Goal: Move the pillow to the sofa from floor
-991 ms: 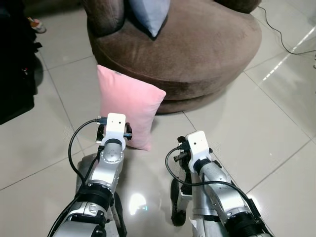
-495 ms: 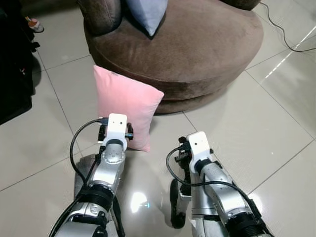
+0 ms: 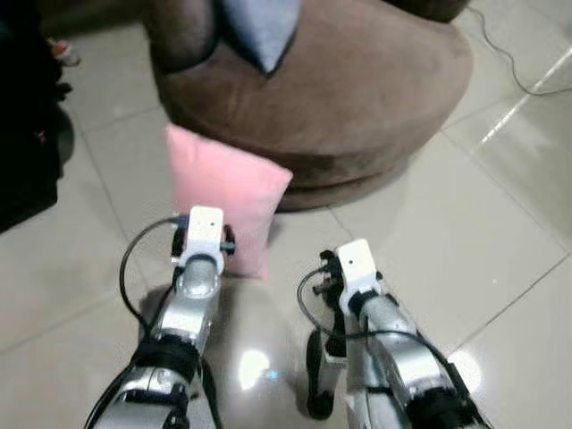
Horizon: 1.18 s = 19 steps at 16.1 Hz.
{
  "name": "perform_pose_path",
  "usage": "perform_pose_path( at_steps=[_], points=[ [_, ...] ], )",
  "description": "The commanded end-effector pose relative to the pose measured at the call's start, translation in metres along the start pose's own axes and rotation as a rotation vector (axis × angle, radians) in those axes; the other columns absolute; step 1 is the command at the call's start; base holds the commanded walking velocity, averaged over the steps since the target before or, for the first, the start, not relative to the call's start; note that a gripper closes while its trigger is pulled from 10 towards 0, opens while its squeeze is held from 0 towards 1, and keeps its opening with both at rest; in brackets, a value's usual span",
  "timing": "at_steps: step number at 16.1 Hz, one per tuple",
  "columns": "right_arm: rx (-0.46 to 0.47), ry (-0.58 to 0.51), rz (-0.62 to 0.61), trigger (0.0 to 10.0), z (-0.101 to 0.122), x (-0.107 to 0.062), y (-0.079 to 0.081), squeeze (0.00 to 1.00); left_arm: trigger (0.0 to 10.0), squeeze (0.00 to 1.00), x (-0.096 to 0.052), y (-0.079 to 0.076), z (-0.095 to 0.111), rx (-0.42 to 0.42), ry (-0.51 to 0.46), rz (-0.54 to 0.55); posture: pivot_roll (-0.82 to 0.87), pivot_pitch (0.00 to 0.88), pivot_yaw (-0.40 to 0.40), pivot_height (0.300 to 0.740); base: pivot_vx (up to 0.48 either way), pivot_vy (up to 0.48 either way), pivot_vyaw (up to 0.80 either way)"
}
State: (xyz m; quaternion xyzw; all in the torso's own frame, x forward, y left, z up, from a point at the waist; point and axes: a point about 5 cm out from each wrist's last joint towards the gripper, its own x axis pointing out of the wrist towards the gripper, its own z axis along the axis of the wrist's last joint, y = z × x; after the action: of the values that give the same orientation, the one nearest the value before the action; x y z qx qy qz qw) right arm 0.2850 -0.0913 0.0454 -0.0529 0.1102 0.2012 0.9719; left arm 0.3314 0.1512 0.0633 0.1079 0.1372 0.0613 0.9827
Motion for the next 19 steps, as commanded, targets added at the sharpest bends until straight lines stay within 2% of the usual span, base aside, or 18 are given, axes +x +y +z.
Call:
perform_pose_path(
  at_steps=[1,5,7,12,14,19],
  points=[
    [0.008,0.028,-0.013,10.0,-0.0063,-0.0036,-0.0033,0.0,10.0,0.0,-0.0024,-0.0065,-0.0012,-0.005,-0.002,-0.016,-0.02,0.286,-0.087,0.443,0.0,0.0,0.0],
    [0.008,0.029,-0.012,10.0,-0.0063,-0.0034,-0.0033,0.0,10.0,0.0,-0.002,-0.006,-0.0017,-0.011,0.009,-0.018,-0.02,0.286,-0.086,0.443,0.0,0.0,0.0],
    [0.008,0.03,-0.01,10.0,-0.0067,-0.0039,-0.0029,0.0,10.0,0.0,-0.0019,-0.0055,-0.0021,-0.015,0.013,-0.014,-0.02,0.286,-0.086,0.443,0.334,0.0,0.0],
    [0.006,0.034,-0.011,10.0,-0.0074,-0.0041,-0.0038,0.0,10.0,0.0,-0.0028,-0.0071,0.0001,-0.011,-0.011,-0.016,-0.02,0.28,-0.087,0.443,0.07,0.0,0.0],
    [0.006,0.032,-0.01,10.0,-0.0076,-0.0046,-0.0042,0.0,10.0,0.0,-0.0028,-0.0082,-0.001,-0.038,0.004,-0.03,-0.02,0.272,-0.089,0.443,0.405,0.257,0.0],
    [0.004,0.035,-0.009,10.0,-0.0079,-0.0047,-0.0046,0.0,10.0,0.0,-0.0025,-0.0083,-0.0014,-0.036,0.007,-0.034,-0.02,0.273,-0.088,0.443,0.428,0.0,0.0]
  ],
)
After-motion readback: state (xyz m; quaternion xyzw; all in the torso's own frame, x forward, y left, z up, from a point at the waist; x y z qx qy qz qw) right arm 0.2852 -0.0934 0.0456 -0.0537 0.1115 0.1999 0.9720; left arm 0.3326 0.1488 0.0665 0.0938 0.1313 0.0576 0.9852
